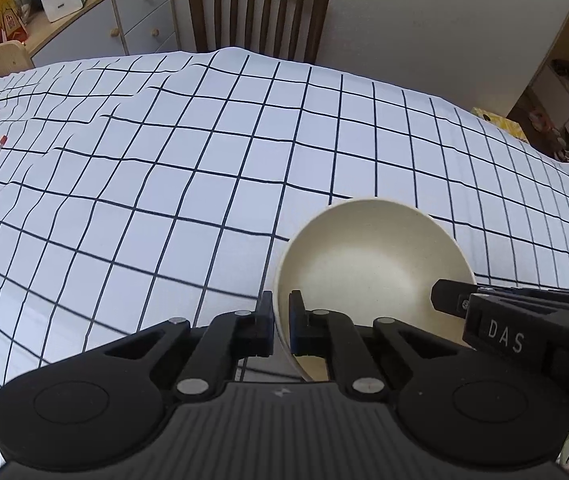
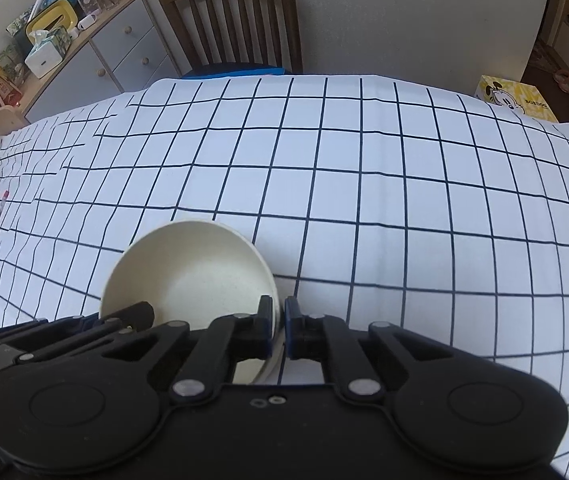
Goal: Organize plates and bowls
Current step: 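Close both grippers on the cream bowl rim, then lift the cream bowl with both grippers and carry it over the saucepan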
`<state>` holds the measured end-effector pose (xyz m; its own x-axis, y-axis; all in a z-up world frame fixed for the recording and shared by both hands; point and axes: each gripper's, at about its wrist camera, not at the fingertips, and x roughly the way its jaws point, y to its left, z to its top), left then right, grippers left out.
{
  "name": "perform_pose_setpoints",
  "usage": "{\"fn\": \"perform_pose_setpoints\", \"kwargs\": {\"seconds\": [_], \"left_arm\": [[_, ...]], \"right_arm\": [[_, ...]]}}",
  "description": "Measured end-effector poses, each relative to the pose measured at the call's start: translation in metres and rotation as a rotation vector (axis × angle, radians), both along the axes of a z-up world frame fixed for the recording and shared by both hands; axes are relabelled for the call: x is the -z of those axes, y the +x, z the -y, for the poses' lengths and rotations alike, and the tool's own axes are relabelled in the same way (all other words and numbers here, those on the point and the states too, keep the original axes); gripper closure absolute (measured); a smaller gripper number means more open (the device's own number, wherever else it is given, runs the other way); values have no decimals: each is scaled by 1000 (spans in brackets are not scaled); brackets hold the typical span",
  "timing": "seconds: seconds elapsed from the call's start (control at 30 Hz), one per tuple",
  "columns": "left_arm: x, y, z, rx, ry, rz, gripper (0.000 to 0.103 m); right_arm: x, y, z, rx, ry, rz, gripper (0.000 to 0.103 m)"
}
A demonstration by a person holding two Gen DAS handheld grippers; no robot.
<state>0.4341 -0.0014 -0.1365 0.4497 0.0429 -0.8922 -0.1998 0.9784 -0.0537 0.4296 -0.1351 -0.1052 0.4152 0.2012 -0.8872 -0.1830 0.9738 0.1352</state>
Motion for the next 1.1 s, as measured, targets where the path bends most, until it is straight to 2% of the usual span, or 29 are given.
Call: {"fn": "perform_pose_setpoints", "kwargs": {"seconds": [0.37,0.7,1.1], "left_arm": [[-39,-45,14,36,5,25,97],[-83,-107,34,102,9,58,97],[-101,-190,63,212,7,55,96]], "right_arm": [[-33,-43,10,15,4,21,97],[-74,-107,23,40,1,68,97],[-91,-195,43,114,-6,78,96]]}}
